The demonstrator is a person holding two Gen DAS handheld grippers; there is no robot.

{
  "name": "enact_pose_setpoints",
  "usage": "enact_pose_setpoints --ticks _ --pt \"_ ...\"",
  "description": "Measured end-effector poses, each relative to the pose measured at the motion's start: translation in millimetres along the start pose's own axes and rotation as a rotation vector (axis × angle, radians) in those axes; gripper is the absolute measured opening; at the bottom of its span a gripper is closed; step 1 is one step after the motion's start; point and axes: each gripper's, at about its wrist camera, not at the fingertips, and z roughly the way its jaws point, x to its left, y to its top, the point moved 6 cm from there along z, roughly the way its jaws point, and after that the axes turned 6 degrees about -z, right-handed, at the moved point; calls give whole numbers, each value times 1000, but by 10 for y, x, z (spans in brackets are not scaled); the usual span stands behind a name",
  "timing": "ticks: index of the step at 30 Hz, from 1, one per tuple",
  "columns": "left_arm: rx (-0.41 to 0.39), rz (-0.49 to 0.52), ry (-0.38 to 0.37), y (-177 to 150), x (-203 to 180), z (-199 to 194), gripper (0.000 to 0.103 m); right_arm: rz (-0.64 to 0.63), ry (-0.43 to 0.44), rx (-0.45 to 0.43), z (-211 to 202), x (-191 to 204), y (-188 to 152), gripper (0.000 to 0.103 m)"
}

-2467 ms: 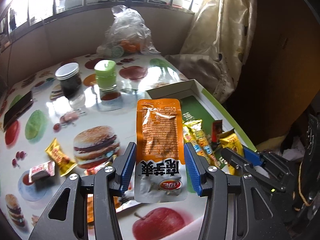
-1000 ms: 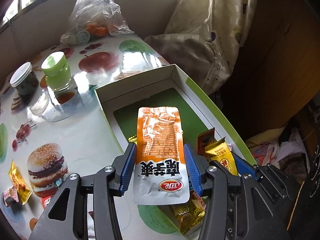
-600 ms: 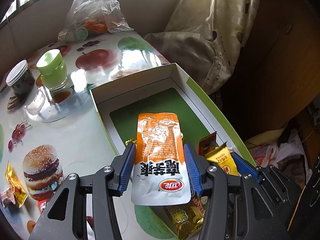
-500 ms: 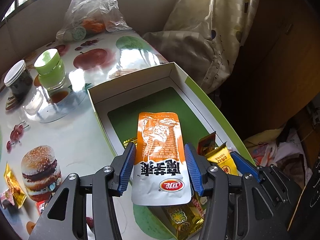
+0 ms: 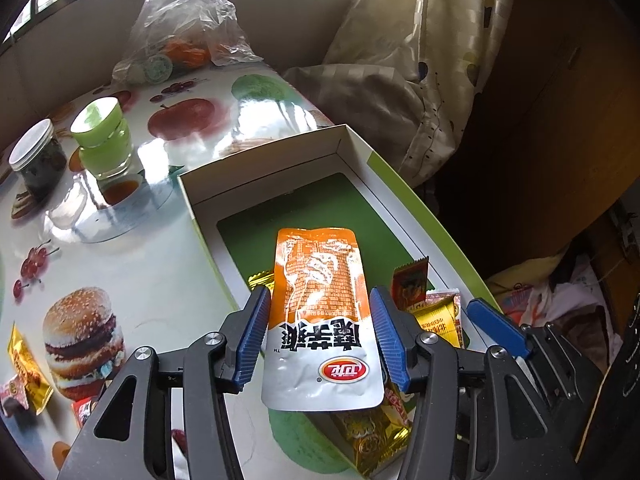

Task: Organize snacks
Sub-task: 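Open the right tool to release the gold bar while the left tool releases the orange packet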

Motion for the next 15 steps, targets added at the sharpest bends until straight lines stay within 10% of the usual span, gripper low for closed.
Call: enact_pose_setpoints --ticks 15 --pt "-61 2 -1 -84 67 -384 53 49 11 -31 -177 -3 -26 56"
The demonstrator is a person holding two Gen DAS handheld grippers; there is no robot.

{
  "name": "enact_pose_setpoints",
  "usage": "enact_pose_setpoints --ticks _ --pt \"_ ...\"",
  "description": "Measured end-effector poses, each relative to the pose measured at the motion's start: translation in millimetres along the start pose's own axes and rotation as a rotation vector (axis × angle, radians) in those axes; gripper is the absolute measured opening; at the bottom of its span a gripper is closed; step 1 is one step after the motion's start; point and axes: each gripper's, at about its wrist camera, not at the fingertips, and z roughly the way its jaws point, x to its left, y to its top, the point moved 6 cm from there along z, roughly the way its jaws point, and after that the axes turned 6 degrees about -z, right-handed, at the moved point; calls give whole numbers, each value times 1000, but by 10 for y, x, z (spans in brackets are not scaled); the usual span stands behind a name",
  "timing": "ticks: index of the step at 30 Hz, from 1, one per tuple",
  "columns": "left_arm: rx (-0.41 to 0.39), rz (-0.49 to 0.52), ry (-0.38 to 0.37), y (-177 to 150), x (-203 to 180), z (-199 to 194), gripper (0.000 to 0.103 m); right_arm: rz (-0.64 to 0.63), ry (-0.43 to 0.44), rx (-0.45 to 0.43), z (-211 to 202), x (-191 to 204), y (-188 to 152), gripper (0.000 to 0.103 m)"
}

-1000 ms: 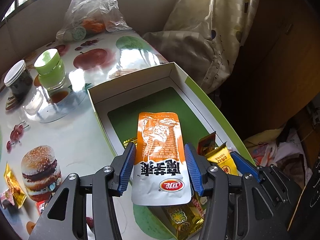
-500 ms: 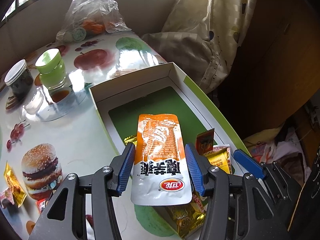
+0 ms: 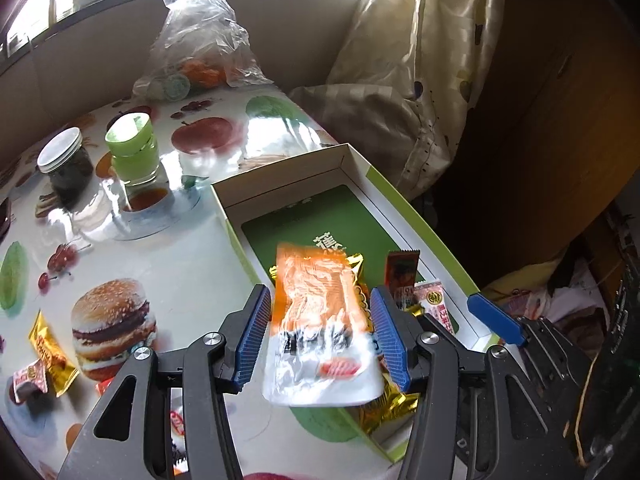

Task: Organize snacks
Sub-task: 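Open the right tool to release the gold bar while the left tool releases the orange packet, then move both open tools out of the box back over the remaining snacks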

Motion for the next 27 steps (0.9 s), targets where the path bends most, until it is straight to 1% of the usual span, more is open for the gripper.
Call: enact_pose_setpoints --ticks 13,20,27 --pt "-65 11 6 -101 32 -374 53 9 14 -28 -172 77 -10 56" --pt "-87 10 23 -204 95 -524 53 3 27 -37 -246 171 -51 56" --pt "-116 25 60 -293 193 -650 53 -4 41 -54 -329 250 -59 56"
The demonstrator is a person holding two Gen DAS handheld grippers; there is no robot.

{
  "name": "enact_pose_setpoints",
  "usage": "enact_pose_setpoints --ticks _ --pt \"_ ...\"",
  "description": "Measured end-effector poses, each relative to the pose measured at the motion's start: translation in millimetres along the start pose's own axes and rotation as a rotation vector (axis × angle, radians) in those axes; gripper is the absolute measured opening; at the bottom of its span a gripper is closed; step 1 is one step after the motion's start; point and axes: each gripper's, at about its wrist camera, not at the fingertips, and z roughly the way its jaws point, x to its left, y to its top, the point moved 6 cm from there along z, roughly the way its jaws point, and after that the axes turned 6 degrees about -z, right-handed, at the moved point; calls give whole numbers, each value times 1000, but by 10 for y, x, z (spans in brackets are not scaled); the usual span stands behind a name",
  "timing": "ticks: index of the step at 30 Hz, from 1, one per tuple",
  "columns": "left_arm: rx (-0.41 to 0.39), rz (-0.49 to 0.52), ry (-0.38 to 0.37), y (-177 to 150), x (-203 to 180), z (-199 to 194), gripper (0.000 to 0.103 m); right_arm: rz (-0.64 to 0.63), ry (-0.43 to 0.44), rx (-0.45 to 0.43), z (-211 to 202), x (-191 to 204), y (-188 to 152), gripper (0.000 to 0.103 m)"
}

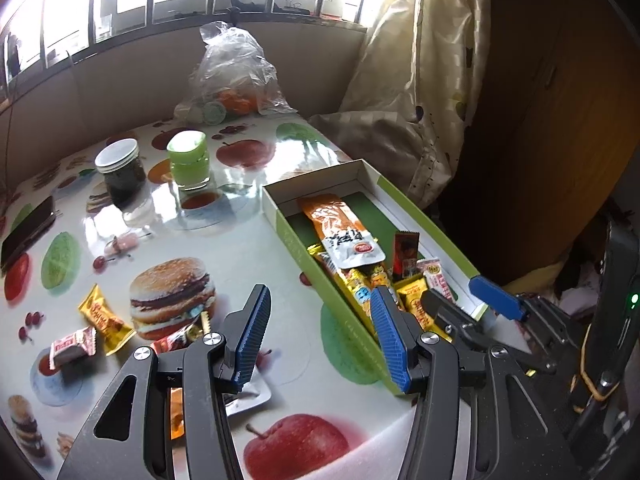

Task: Organize snacks
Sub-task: 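Move both open tools out of the box back over the remaining snacks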

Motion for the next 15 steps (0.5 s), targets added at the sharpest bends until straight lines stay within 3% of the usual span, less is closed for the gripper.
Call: enact_pose_setpoints --ticks 15 --pt "-27 -35 44 -195 336 -202 53 -30 63 -53 -125 251 18 56"
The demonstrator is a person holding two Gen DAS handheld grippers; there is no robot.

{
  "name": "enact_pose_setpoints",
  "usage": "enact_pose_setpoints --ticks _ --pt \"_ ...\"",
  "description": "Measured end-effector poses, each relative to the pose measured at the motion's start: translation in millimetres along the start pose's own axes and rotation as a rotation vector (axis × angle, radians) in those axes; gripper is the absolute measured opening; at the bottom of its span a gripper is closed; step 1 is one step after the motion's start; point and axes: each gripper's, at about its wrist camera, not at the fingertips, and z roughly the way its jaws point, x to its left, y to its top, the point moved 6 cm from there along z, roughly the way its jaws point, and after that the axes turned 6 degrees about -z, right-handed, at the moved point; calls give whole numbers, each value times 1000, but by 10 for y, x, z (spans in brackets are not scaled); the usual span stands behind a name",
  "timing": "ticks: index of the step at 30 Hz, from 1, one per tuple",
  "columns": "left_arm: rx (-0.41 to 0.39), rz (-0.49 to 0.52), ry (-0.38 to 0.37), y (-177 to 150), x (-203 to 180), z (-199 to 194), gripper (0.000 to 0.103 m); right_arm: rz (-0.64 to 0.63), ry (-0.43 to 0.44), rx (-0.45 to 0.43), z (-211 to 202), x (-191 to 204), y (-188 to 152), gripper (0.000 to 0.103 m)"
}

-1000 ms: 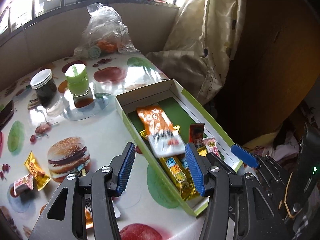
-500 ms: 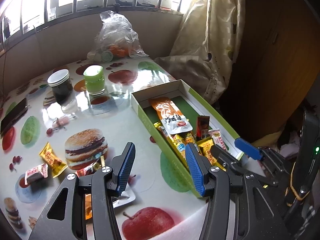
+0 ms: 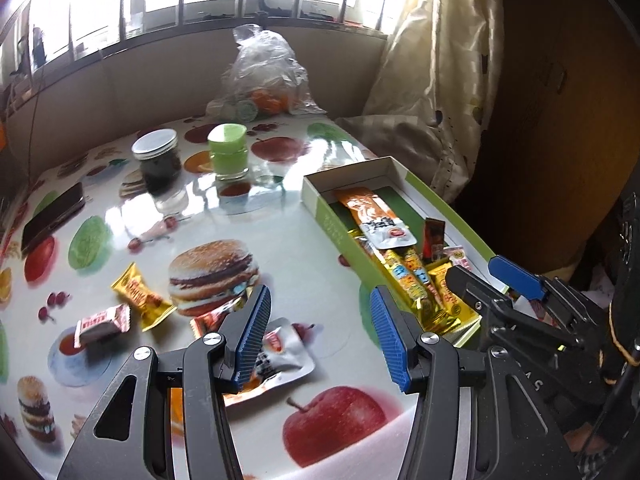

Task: Organize snacks
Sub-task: 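Move both open tools out of the box back over the remaining snacks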

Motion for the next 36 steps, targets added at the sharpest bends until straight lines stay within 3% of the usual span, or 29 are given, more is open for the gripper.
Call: enact_pose_setpoints --ticks 19,30,36 --pt "9 -173 90 -226 864 -88 53 -90 81 64 239 527 -95 56" --pt "43 -230 136 -404 1231 -66 53 -159 195 146 419 958 -296 56" --pt "78 -256 149 -512 1352 37 53 -214 203 201 490 1160 -441 56"
